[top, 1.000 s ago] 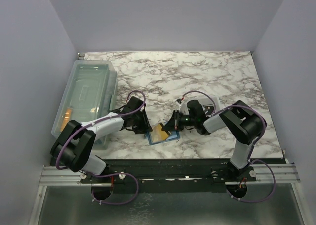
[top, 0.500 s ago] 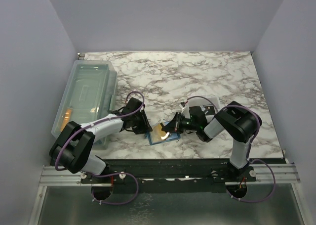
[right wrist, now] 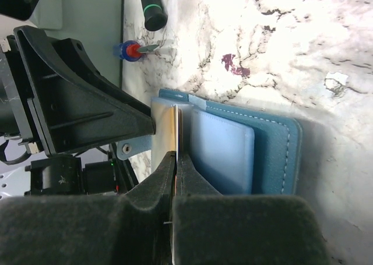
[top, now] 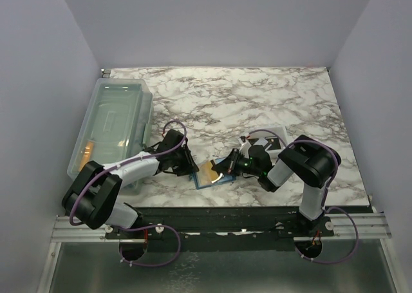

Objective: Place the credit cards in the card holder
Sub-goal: Insert the credit card into the card holder.

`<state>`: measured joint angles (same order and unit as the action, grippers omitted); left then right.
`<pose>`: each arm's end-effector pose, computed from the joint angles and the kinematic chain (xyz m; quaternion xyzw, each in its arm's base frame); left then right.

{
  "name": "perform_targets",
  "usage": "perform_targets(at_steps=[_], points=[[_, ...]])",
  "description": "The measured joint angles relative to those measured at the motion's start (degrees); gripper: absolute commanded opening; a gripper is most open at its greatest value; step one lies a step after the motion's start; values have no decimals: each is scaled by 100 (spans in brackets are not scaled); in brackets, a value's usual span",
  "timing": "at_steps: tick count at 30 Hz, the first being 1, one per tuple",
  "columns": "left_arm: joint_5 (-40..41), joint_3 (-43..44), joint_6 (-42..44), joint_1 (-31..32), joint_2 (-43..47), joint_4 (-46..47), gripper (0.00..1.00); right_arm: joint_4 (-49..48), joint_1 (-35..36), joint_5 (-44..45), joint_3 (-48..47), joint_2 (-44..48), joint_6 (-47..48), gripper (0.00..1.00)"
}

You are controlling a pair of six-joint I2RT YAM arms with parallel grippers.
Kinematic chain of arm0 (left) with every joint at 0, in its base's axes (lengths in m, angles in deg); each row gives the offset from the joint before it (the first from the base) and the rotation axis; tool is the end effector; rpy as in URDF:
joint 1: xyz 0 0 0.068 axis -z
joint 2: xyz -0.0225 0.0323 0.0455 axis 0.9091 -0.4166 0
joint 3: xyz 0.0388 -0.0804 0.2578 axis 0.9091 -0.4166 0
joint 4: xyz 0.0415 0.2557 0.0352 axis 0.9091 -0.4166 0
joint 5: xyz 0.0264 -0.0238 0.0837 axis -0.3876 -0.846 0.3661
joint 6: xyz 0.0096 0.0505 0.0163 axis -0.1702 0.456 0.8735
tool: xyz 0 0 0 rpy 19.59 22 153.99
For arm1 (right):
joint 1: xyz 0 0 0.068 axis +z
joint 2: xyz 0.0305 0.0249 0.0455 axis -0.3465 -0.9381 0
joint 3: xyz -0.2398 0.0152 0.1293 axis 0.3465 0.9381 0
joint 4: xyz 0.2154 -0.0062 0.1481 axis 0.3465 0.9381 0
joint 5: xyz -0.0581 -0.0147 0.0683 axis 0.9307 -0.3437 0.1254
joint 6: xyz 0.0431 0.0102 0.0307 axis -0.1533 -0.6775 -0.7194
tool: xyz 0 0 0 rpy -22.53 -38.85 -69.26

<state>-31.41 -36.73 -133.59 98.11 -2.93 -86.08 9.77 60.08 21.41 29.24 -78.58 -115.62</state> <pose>0.2067 -0.1410 0.1500 -0.1382 0.9451 -0.2596 0.1426 0.2064 0.1895 0.0878 0.0440 0.8121 0.5329 0.2336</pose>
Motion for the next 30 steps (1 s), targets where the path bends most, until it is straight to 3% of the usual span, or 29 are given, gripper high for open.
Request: perform_targets(at_steps=[16,24,30], points=[[-122,-251,-376,39,149,243,37,-533,284,767,201,-37,4,0],[-297,-498,-656,42,289,540,50,-1235,369,1141,566,-151,-9,0],[-407,-693,-782,55,494,599,47,-1467,372,1213,603,-254,2,0]])
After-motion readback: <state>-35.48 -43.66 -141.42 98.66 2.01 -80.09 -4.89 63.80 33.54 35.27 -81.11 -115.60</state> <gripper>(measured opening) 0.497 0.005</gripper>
